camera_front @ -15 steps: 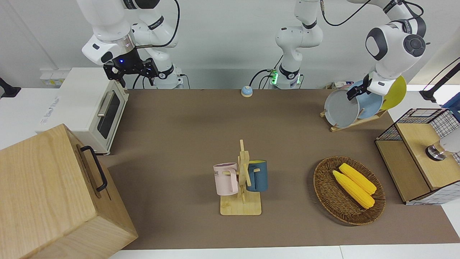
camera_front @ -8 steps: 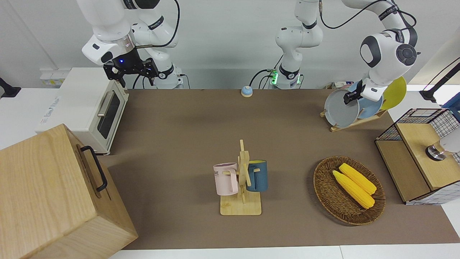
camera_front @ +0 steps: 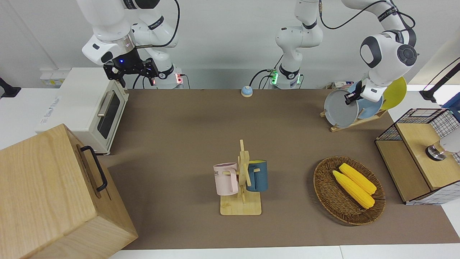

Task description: Pick gray plate from low plate rack and place it on table with left arm

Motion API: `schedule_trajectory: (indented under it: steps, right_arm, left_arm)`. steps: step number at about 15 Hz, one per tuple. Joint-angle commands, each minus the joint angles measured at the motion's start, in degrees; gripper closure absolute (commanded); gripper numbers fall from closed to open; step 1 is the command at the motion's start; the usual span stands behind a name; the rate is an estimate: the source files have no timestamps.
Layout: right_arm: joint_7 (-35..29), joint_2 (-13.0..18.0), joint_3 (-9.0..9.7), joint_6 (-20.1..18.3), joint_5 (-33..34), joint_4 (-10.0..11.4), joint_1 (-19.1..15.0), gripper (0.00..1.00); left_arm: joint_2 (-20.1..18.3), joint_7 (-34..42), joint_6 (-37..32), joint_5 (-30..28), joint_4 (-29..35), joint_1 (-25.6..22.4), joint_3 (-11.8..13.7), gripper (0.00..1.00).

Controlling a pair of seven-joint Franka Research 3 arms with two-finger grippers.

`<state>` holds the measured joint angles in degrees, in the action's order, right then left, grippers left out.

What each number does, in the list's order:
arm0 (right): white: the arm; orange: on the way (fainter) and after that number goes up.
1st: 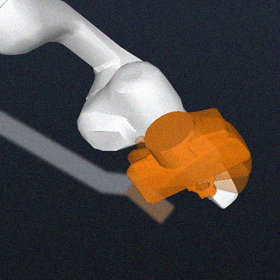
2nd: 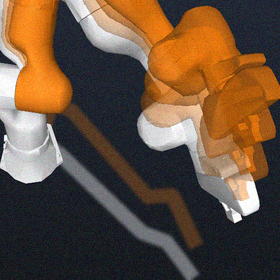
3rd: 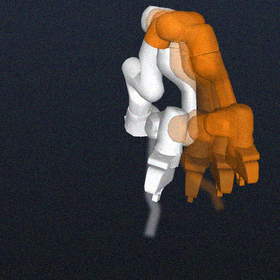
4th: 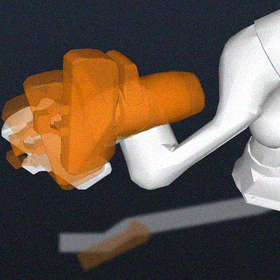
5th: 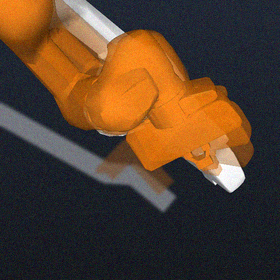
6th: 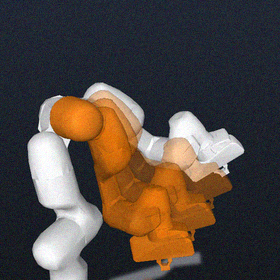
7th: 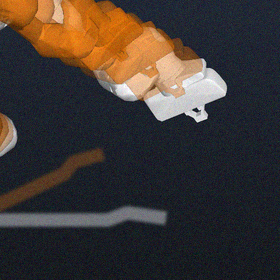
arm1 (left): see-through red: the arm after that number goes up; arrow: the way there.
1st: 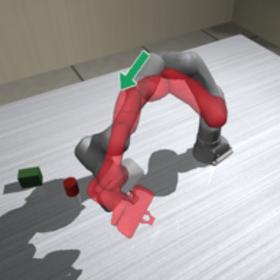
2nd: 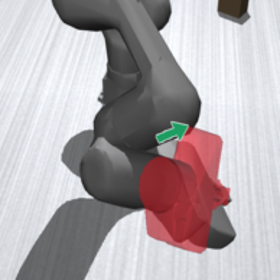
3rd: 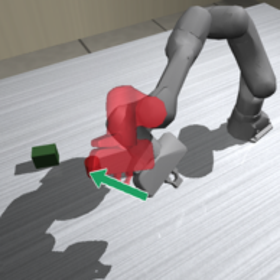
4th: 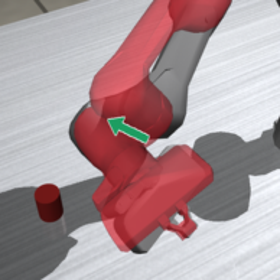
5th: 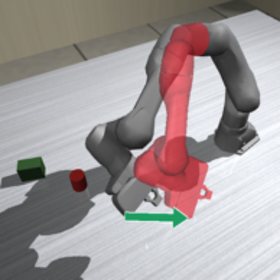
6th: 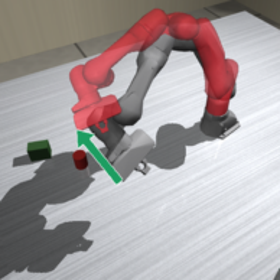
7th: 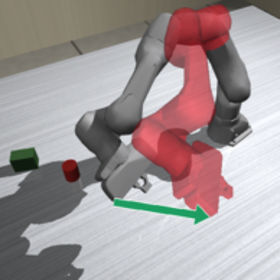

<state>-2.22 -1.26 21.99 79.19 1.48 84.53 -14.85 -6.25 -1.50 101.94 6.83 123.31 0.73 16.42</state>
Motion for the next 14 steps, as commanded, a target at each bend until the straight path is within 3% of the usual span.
schedule_trajectory:
  steps: [1,8,12,14]
  right_arm:
    - [-0.68,0.12,1.13,-0.70,0.28,-0.41,-1.32,0.017]
    - [-0.68,0.20,1.21,-0.62,0.28,-0.41,-1.32,0.017]
    - [-0.68,0.12,1.12,-0.62,0.28,-0.41,-1.32,0.017]
    - [-0.68,0.12,1.12,-0.62,0.37,-0.41,-1.32,0.017]
  left_arm:
    - [0.18,0.27,1.68,-1.03,0.09,0.76,0.46,0.90]
    - [0.18,0.18,-0.60,-0.24,-5.53,2.08,0.28,0.90]
    - [0.18,0.18,-6.47,0.28,-10.62,2.34,-0.42,0.90]
    - [0.10,0.27,-10.69,3.78,-13.52,2.95,-0.86,0.90]
